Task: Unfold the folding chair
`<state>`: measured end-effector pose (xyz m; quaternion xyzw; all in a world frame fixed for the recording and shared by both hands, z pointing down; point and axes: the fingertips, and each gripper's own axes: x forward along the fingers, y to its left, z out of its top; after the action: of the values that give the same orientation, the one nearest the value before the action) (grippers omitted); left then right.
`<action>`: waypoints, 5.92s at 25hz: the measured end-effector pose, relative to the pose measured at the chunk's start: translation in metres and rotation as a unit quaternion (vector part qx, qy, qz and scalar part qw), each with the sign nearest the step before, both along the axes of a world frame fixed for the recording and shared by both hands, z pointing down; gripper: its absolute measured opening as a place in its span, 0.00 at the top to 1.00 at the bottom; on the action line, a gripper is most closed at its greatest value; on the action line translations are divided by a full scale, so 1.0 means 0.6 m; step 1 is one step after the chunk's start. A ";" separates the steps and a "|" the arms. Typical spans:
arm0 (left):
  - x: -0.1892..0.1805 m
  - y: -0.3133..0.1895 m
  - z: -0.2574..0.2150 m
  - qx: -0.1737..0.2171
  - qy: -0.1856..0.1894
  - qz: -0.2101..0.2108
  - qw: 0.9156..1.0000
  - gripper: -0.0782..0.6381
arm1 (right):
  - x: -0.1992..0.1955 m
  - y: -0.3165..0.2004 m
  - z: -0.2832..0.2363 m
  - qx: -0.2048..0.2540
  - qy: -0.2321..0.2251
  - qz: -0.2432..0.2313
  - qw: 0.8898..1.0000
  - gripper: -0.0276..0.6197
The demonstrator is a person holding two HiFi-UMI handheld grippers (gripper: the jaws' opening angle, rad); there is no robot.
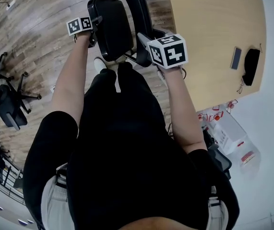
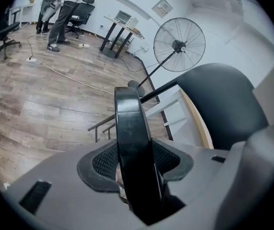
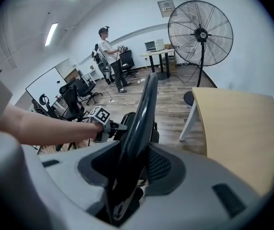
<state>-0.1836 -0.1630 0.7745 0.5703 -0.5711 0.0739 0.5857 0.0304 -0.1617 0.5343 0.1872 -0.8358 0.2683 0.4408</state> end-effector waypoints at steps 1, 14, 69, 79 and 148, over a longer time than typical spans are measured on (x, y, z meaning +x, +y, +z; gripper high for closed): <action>-0.010 0.007 0.006 0.001 0.006 -0.001 1.000 0.61 | 0.000 0.000 0.003 0.001 0.002 0.004 1.000 0.73; -0.144 0.099 0.085 0.039 0.077 0.003 0.996 0.60 | -0.068 0.040 0.039 -0.009 -0.001 0.012 1.000 0.73; -0.430 0.279 0.467 0.097 0.222 -0.019 0.970 0.58 | -0.113 0.028 0.285 -0.102 -0.013 0.031 0.994 0.75; -0.450 0.300 0.523 0.076 0.193 -0.041 0.977 0.59 | -0.102 0.039 0.313 -0.116 -0.021 0.034 0.992 0.75; -0.022 0.442 -0.676 0.436 -0.198 0.203 0.854 0.62 | -0.287 0.371 -0.310 0.214 -0.350 -0.085 0.908 0.59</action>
<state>-0.1971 0.1023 0.3690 0.8439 -0.5201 0.0462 0.1229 -0.1418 0.0611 0.3484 0.0995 -0.9865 0.0928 0.0908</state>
